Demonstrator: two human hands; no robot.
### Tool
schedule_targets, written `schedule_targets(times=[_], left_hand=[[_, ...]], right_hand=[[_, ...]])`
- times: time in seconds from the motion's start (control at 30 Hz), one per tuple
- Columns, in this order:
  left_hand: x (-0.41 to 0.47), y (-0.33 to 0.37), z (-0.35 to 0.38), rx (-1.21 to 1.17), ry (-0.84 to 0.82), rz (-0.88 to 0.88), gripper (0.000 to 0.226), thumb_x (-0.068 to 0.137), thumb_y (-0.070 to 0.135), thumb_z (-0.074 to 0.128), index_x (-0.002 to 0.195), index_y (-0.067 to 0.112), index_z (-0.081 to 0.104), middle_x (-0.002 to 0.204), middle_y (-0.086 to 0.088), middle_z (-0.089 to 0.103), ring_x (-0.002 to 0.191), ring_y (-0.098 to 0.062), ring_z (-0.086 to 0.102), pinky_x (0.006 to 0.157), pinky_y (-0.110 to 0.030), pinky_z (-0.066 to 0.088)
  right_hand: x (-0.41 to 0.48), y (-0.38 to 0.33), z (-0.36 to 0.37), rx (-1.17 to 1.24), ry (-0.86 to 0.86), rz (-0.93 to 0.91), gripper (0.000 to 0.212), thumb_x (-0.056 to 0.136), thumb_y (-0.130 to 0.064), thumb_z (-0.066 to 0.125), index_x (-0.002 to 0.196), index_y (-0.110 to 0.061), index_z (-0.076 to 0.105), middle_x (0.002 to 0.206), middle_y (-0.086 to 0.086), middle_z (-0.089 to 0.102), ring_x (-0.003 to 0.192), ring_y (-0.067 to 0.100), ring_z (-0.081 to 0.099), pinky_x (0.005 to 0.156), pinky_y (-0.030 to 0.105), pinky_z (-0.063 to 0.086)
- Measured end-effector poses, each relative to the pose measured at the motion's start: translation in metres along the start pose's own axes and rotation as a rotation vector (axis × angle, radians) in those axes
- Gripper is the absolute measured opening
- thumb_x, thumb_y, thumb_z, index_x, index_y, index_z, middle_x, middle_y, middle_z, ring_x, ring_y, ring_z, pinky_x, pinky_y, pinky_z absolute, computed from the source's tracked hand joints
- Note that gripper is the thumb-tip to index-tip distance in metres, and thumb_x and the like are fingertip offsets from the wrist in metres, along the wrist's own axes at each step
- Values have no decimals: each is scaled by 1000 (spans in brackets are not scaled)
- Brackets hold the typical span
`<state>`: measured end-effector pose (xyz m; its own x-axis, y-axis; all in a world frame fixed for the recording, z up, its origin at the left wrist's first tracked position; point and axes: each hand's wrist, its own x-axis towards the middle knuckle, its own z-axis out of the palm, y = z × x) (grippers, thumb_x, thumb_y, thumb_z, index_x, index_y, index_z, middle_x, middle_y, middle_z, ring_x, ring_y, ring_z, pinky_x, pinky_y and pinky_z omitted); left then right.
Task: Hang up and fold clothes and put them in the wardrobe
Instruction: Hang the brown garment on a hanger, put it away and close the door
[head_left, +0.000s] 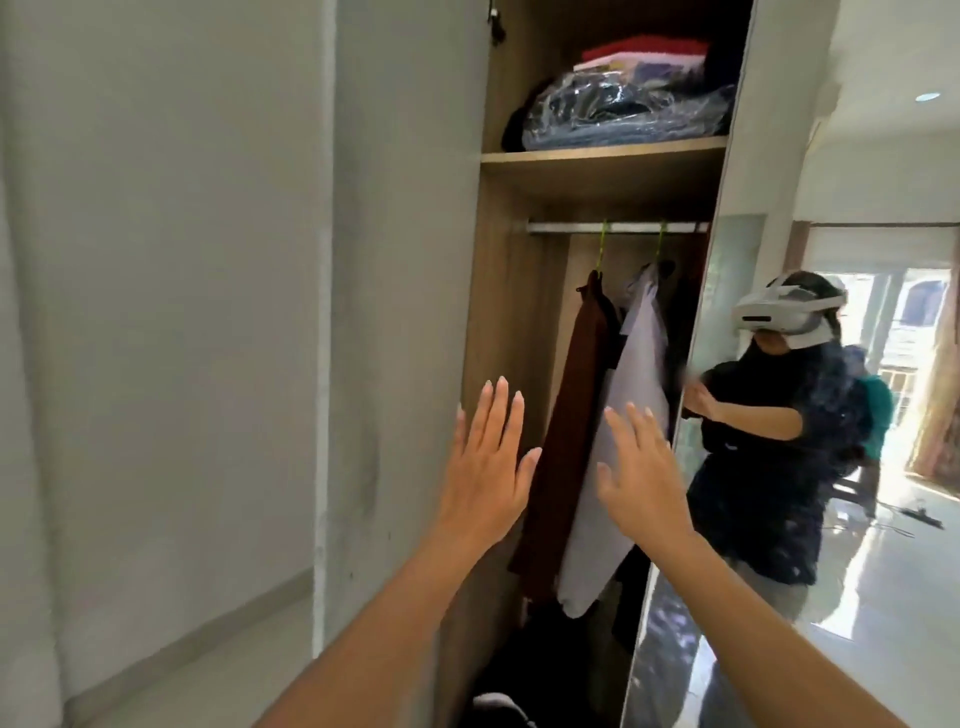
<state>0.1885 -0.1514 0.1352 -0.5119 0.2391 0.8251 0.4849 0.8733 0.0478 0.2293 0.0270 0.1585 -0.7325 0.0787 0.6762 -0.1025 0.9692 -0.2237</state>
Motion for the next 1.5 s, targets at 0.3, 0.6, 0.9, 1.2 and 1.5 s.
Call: schedule_targets(times=[0.3, 0.6, 0.9, 1.2, 1.5], left_hand=[[-16, -129, -83, -31, 239, -191, 61, 98, 38, 27, 150, 14, 5, 159, -6, -1, 146, -17, -8, 118, -35, -7], [-17, -196, -50, -705, 47, -476, 52, 102, 36, 18, 151, 20, 13, 158, 5, 14, 145, -5, 9, 120, -32, 10], [-11, -177, -35, -1266, -187, -297, 36, 100, 34, 19, 135, 40, 28, 139, 25, 37, 135, 3, 30, 108, -8, 23], [6, -94, 20, -1317, -213, -63, 56, 102, 40, 21, 152, 21, 4, 159, 10, 1, 143, 3, -1, 121, -36, 5], [50, -26, 88, -990, -111, 172, 55, 102, 38, 22, 144, 37, -14, 152, 18, -26, 141, 1, -20, 116, -24, -4]], right_hand=[[46, -168, 12, 405, 98, -255, 56, 97, -17, 46, 148, -19, 24, 158, -1, 15, 147, 14, 2, 114, 28, 8], [88, -303, 50, 84, 257, -389, 62, 98, -23, 37, 152, -15, 7, 158, -2, -13, 142, 15, -21, 112, 30, -14], [94, -278, 75, -188, 522, -279, 75, 81, -7, 39, 150, -5, 9, 159, 11, 5, 146, 24, 1, 119, 46, 13], [80, -185, 38, -207, 583, -205, 74, 83, -6, 47, 149, -3, 14, 158, 14, 10, 146, 20, 3, 120, 42, 7], [88, -80, 16, -416, 571, -31, 70, 90, -16, 45, 150, -3, 12, 159, 12, 6, 146, 18, -1, 120, 38, 7]])
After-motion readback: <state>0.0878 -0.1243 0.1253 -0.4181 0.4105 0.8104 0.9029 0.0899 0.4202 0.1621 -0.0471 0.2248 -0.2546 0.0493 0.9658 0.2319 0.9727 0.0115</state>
